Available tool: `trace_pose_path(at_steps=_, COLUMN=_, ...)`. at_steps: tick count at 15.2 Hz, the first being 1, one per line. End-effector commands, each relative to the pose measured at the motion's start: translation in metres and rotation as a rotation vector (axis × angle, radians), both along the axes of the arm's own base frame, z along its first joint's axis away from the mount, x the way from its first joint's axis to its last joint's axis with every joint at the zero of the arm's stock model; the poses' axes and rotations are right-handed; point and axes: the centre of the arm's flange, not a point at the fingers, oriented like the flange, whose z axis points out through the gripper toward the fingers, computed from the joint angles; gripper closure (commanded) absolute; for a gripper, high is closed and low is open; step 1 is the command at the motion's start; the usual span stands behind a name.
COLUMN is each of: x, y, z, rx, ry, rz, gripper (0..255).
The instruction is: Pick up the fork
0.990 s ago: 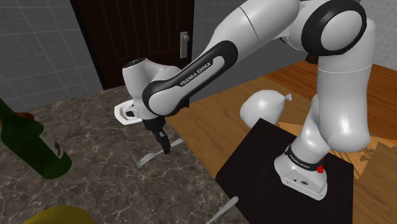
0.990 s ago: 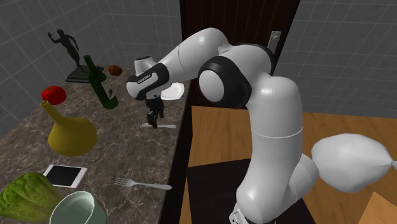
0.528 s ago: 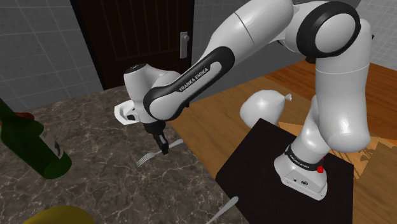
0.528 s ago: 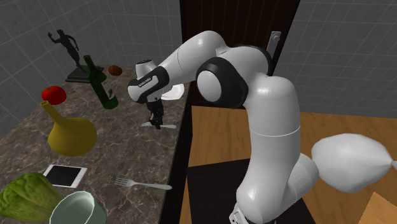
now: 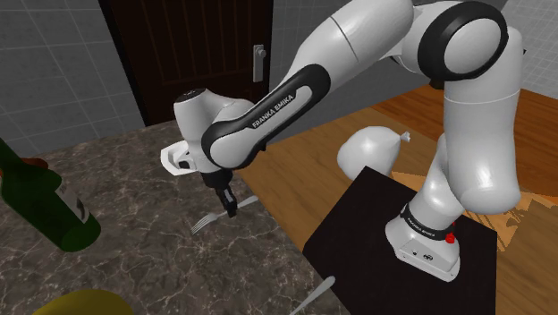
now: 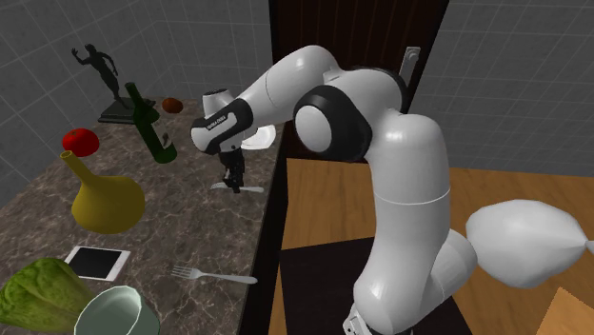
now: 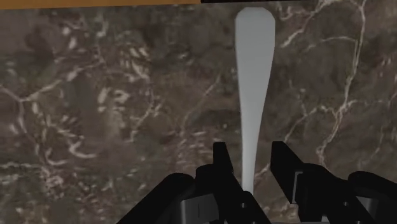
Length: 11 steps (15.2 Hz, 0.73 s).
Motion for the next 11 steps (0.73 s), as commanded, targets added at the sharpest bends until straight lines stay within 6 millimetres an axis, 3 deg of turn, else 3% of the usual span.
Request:
trace_pose_path(at_steps=1, x=0.0, y=0.0, z=0.007, rx=-0.001, ry=0.002, rz=-0.001, gripper=255)
trace_pose_path(at_steps=11, x=0.0, y=0.0, z=0.06, rx=-0.001, ry=0.002, rz=-0.001, gripper=255)
